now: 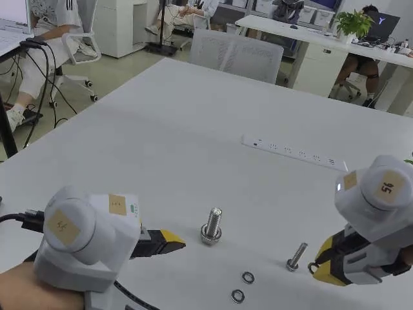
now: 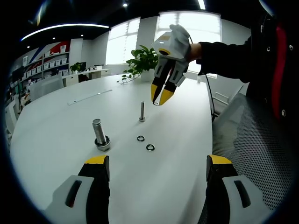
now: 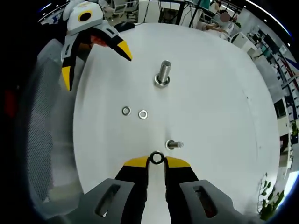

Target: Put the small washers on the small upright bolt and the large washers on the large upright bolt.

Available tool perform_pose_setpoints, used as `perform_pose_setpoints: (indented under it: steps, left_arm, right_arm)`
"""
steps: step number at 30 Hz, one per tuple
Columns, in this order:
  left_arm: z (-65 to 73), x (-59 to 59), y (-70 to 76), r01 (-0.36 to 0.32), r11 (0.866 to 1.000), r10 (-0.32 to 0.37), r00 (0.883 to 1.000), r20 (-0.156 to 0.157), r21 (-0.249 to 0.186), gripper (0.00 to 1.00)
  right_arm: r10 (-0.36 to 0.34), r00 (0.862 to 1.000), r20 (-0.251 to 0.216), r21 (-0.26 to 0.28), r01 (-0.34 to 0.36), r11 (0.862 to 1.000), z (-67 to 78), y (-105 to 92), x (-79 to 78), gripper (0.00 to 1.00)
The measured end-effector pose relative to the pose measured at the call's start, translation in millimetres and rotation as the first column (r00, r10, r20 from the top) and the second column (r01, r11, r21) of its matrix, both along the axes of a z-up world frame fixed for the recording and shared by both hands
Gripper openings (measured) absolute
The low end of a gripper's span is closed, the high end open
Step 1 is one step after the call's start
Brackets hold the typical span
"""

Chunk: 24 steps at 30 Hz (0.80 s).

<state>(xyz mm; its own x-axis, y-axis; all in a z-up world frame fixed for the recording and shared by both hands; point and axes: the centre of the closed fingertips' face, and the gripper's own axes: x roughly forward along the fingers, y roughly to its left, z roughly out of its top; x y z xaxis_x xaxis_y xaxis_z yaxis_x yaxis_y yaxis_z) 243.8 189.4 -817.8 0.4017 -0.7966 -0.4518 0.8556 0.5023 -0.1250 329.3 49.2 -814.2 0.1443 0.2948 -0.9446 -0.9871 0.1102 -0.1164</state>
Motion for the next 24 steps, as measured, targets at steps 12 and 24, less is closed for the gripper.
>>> perform_pose_setpoints:
  steps: [12, 24]
  left_arm:
    - [-0.8, 0.4, -0.4, 0.002, 1.0, -0.002, 1.0, -0.001, 0.0, 0.85]
    - [-1.8, 1.7, 0.6, -0.005, 1.0, 0.005, 1.0, -0.005, -0.001, 0.85]
  right_arm:
    - [-0.003, 1.0, 0.028, 0.015, 0.003, 1.0, 13.0, 3.1, 11.8, 0.13]
    - [0.01, 1.0, 0.029, 0.01, -0.01, 1.0, 11.0, 10.9, 21.1, 0.13]
